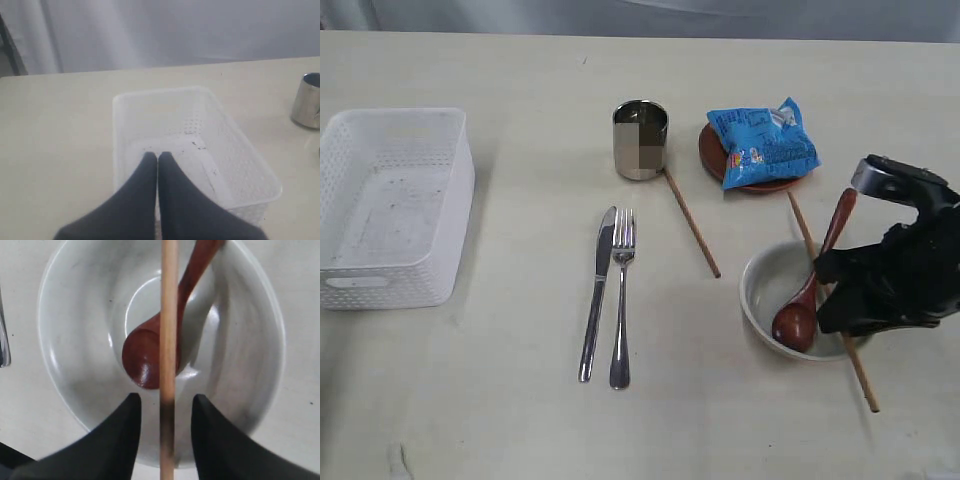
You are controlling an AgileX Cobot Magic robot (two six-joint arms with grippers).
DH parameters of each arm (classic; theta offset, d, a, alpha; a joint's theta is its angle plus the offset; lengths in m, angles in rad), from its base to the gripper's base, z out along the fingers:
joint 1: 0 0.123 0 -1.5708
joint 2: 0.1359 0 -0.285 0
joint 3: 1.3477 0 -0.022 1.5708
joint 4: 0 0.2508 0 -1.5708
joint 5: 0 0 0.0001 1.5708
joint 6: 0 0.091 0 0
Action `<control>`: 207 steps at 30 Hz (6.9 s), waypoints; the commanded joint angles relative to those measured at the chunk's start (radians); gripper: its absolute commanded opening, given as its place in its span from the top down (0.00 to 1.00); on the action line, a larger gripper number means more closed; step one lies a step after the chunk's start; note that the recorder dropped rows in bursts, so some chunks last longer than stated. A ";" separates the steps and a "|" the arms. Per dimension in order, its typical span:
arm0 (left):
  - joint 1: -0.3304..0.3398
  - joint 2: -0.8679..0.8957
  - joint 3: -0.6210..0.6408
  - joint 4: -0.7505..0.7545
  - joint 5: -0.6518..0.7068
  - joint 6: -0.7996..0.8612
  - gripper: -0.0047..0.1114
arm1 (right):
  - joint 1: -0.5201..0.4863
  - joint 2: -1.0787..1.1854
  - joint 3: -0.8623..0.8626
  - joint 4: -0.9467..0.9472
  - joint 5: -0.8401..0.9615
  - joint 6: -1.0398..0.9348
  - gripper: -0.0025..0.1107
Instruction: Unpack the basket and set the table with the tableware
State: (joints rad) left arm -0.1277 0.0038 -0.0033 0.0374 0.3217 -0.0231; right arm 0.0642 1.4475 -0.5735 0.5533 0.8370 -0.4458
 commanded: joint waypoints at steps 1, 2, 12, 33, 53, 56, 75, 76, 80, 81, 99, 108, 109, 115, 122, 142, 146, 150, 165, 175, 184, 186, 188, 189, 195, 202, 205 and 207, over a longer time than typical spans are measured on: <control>0.003 -0.004 0.003 -0.001 -0.002 -0.004 0.96 | -0.003 0.000 -0.006 -0.010 -0.010 -0.011 0.67; 0.003 -0.004 0.003 -0.001 -0.002 -0.004 0.96 | -0.003 0.000 -0.012 -0.010 -0.003 -0.011 0.67; 0.003 -0.004 0.003 -0.001 -0.002 -0.004 0.96 | -0.003 0.000 -0.098 -0.066 0.041 0.049 0.67; 0.003 -0.004 0.003 -0.001 -0.002 -0.004 0.96 | 0.436 0.136 -0.675 -0.419 0.172 0.460 0.67; 0.003 -0.004 0.003 -0.001 -0.002 -0.004 0.96 | 0.510 0.634 -0.877 -0.488 0.102 0.446 0.67; 0.003 -0.004 0.003 -0.001 -0.002 -0.004 0.96 | 0.510 0.658 -0.877 -0.488 0.077 0.446 0.67; 0.003 -0.004 0.003 -0.001 -0.002 -0.004 0.96 | 0.510 0.735 -0.877 -0.521 0.082 0.446 0.94; 0.003 -0.004 0.003 -0.001 -0.002 -0.004 0.96 | 0.510 0.735 -0.877 -0.521 0.088 0.446 0.98; 0.003 -0.004 0.003 -0.001 -0.002 -0.004 0.96 | 0.510 0.734 -0.877 -0.521 0.126 0.446 0.98; 0.003 -0.004 0.003 -0.001 -0.002 -0.004 0.96 | 0.510 0.731 -0.877 -0.521 0.139 0.446 0.98; 0.003 -0.004 0.003 -0.001 -0.002 -0.004 0.96 | 0.503 0.381 -0.877 -0.541 0.283 0.568 0.98; 0.003 -0.004 0.003 -0.001 -0.002 -0.004 0.96 | 0.460 0.135 -0.692 -0.525 0.368 0.682 0.98; 0.003 -0.004 0.003 -0.001 -0.002 -0.004 0.96 | 0.460 0.107 -0.652 -0.512 0.365 0.689 0.98; 0.003 -0.004 0.003 -0.001 -0.002 -0.004 0.96 | 0.460 0.007 -0.439 -0.482 0.319 0.727 0.98; 0.003 -0.004 0.003 -0.001 -0.002 -0.004 0.96 | 0.460 -0.022 -0.283 -0.451 0.198 0.764 0.98; 0.003 -0.004 0.003 -0.001 -0.002 -0.004 0.96 | 0.460 0.002 -0.186 -0.514 0.106 0.778 0.98; 0.003 -0.004 0.003 -0.001 -0.002 -0.004 0.96 | 0.460 0.002 -0.186 -0.553 0.111 0.789 0.98; 0.003 -0.004 0.003 -0.001 -0.002 -0.006 0.96 | 0.460 0.002 -0.186 -0.553 0.106 0.789 0.98; 0.003 -0.004 0.003 -0.001 -0.002 -0.006 0.96 | 0.460 0.002 -0.169 -0.539 0.058 0.794 0.98; 0.003 -0.004 0.003 -0.001 -0.002 -0.006 0.96 | 0.460 0.058 -0.170 -0.541 0.058 0.789 0.98; 0.003 -0.004 0.003 -0.001 -0.002 -0.004 0.96 | 0.460 0.058 -0.188 -0.553 0.055 0.787 0.86; 0.003 -0.004 0.003 -0.001 -0.002 -0.004 0.96 | 0.460 0.058 -0.196 -0.559 0.063 0.778 0.69; 0.003 -0.004 0.003 -0.001 -0.002 -0.004 0.96 | 0.460 0.056 -0.229 -0.559 0.102 0.744 0.65; 0.003 -0.004 0.003 -0.001 -0.002 -0.004 0.96 | 0.460 0.052 -0.277 -0.559 0.161 0.719 0.65; 0.003 -0.004 0.003 -0.001 -0.002 -0.004 0.96 | 0.464 -0.132 -0.460 -0.553 0.236 0.657 0.76; 0.003 -0.004 0.003 -0.001 -0.002 -0.004 0.96 | 0.464 -0.446 -0.436 -0.553 0.100 0.621 0.98; 0.003 -0.004 0.003 -0.001 -0.002 -0.004 0.96 | 0.464 -0.586 -0.399 -0.553 0.017 0.617 0.98; 0.003 -0.004 0.003 -0.001 -0.002 -0.004 0.96 | 0.464 -0.681 -0.374 -0.553 -0.024 0.616 0.98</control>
State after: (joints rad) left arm -0.1277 0.0038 -0.0033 0.0374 0.3217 -0.0231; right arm 0.5287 0.8829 -0.9800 0.0060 0.8746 0.1830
